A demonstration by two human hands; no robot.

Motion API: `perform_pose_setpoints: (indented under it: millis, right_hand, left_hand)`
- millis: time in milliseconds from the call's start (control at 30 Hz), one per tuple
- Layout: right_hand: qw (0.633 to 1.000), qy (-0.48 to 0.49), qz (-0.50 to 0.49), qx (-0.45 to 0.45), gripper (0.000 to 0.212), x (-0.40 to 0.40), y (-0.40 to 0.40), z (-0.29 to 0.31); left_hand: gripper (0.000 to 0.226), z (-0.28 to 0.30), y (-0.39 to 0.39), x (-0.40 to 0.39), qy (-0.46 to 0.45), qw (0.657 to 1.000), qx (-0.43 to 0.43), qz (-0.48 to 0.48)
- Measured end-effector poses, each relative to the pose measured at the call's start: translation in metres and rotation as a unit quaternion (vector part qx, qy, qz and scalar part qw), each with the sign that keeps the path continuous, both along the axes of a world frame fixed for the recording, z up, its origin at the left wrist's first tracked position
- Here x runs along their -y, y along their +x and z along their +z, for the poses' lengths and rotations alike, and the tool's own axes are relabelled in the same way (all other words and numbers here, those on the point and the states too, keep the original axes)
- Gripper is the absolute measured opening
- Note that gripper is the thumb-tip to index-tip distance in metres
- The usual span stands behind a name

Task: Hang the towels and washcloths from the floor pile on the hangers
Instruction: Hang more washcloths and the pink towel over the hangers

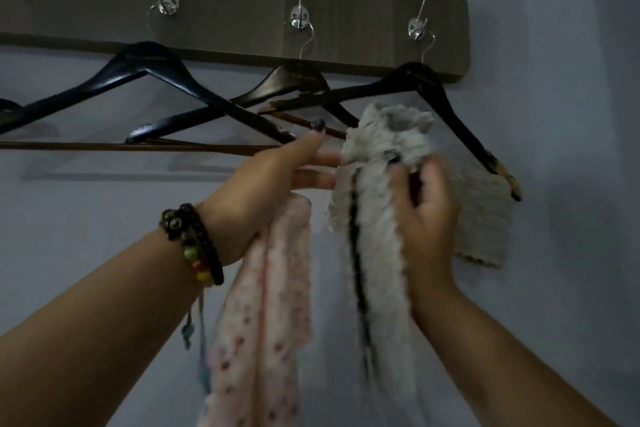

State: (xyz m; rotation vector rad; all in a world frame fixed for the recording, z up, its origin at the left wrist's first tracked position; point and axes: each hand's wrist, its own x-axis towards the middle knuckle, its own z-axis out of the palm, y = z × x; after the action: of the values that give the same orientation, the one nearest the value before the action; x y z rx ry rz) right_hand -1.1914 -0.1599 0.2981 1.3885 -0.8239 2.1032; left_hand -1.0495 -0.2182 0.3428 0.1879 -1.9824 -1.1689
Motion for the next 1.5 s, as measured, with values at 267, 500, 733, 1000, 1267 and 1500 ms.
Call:
perform_pose_setpoints:
  millis: [267,500,733,1000,1267,1500]
  right_hand:
    - [0.961,0.203,-0.032,-0.186,0.057,-0.001,0.003,-0.014]
    - [0.895,0.348,0.211,-0.184,0.060,-0.025,-0.023,-0.015]
    - [0.848,0.431,0.302,0.061,0.029,-0.002,-0.022,-0.037]
    - [0.757,0.456,0.419,0.208,0.035,0.020,-0.013,-0.037]
    - [0.972,0.210,-0.082,-0.067,0.023,0.039,0.014,0.000]
    - [0.934,0.138,-0.262,-0.198,0.021,0.056,0.010,0.013]
  left_hand:
    - [0.017,-0.029,0.010,0.010,-0.034,0.994,0.019,-0.106]
    - [0.022,-0.054,0.019,0.009,0.030,0.998,0.051,-0.036]
    - [0.023,-0.065,0.018,0.014,0.064,0.997,-0.031,-0.026]
    - [0.030,-0.057,0.043,0.041,-0.056,0.993,0.066,0.078]
    - [0.016,-0.024,0.048,0.082,-0.114,0.964,0.091,0.223]
    - [0.060,-0.005,0.037,0.122,-0.204,0.923,0.235,0.227]
